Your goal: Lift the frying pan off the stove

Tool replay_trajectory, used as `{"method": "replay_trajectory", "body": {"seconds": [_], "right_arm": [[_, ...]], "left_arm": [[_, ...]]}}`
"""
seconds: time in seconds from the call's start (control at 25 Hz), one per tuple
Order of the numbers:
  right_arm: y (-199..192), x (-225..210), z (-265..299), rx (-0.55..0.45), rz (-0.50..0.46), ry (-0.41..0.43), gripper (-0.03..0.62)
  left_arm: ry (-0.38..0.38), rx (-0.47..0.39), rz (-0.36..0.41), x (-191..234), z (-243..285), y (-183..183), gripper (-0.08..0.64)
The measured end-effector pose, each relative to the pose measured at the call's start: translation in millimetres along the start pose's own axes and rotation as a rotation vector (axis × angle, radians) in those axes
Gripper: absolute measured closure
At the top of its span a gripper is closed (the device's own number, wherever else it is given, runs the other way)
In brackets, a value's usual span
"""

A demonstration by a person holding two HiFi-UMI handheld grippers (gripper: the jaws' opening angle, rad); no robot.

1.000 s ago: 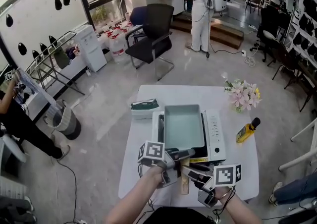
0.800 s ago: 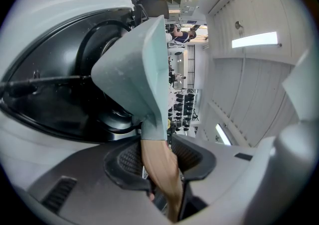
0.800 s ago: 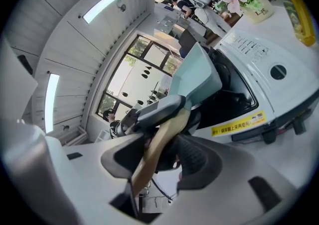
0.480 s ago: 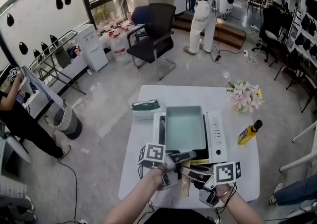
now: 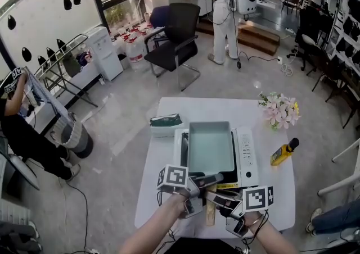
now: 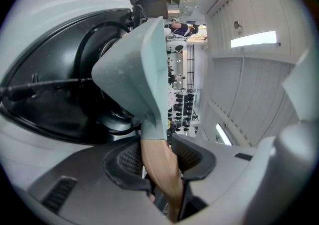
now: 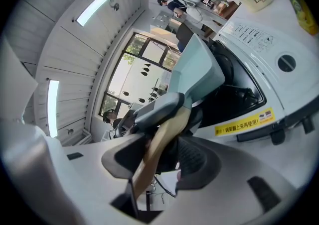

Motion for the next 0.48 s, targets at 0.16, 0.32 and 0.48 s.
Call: {"method": "replay_trajectory", "body": {"seconds": [0.16, 0.32, 0.48], "right_arm": [[-0.8, 0.7, -0.1, -0.007, 0.012, 0.002, 0.402], [-1.9, 1.1, -2.6, -0.015, 0.016, 0.002, 0.402], [-3.0, 4.6, -3.5, -0.027, 0.020, 0.006, 0.400]], "left_arm": [[0.003, -0.011, 0.011, -0.1, -0.3, 0.0, 0.411], [0.003, -0.027, 0.006, -1.5, -0.4, -3.1, 0.411], [0.000, -0.037, 0.023, -4.7, -1.5, -4.9, 0.411]]}}
Point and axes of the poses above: the fingertips, and each gripper's own axes: z forward along the fingers, x to its left, y out of its top, the point moved 5 cm from there along -z, backward along the fingers, and after that the axes turned 9 degrees about -y, right-handed, at the moved point
